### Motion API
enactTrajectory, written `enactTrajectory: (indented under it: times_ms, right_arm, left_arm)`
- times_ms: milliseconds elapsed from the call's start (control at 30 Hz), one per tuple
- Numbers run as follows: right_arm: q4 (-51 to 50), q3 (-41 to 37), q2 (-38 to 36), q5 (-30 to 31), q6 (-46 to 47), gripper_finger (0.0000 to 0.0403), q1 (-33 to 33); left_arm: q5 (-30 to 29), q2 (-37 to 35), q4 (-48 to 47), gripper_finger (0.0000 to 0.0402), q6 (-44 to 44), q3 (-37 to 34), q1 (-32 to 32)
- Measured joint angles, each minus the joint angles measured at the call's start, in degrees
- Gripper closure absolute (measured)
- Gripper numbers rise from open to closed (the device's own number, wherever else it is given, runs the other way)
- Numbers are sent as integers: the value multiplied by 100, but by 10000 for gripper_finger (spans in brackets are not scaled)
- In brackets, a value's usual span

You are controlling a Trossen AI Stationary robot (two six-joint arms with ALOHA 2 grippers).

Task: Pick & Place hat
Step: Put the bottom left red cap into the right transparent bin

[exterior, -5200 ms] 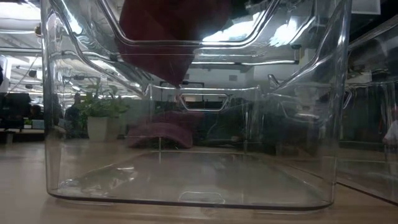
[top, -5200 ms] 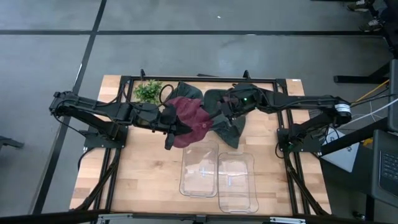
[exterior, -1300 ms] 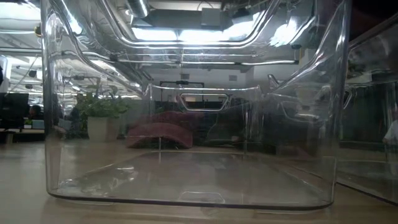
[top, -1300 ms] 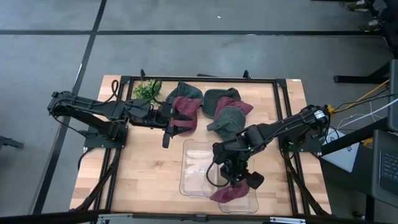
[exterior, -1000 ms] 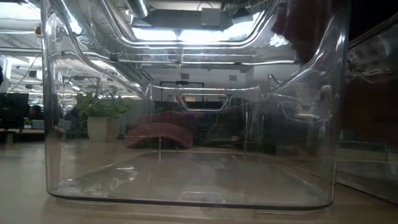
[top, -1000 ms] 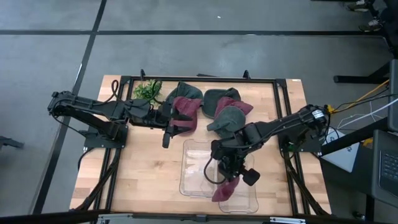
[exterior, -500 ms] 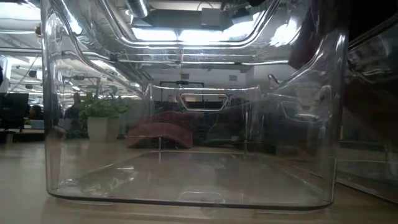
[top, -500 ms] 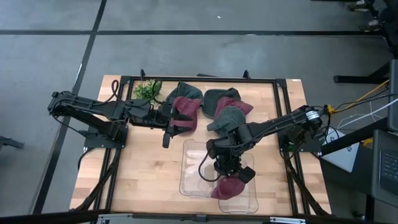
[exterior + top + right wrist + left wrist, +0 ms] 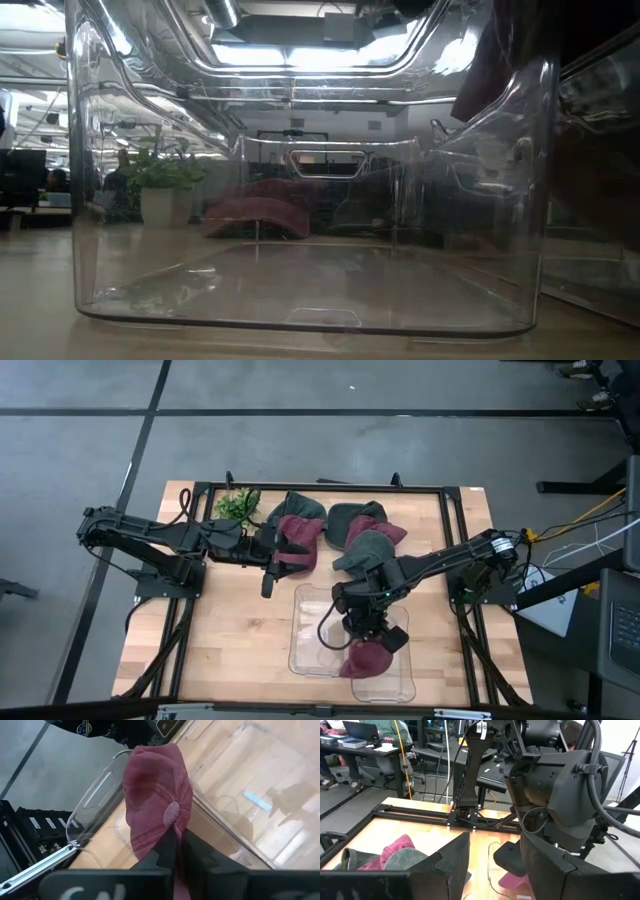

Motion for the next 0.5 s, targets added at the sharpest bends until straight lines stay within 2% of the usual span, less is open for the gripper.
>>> enactTrajectory:
  times_ms: [500]
  right_arm:
    - [-399, 132, -7, 54, 296, 260, 2]
  left_arm:
    - [0, 0, 0, 229, 0, -2, 0]
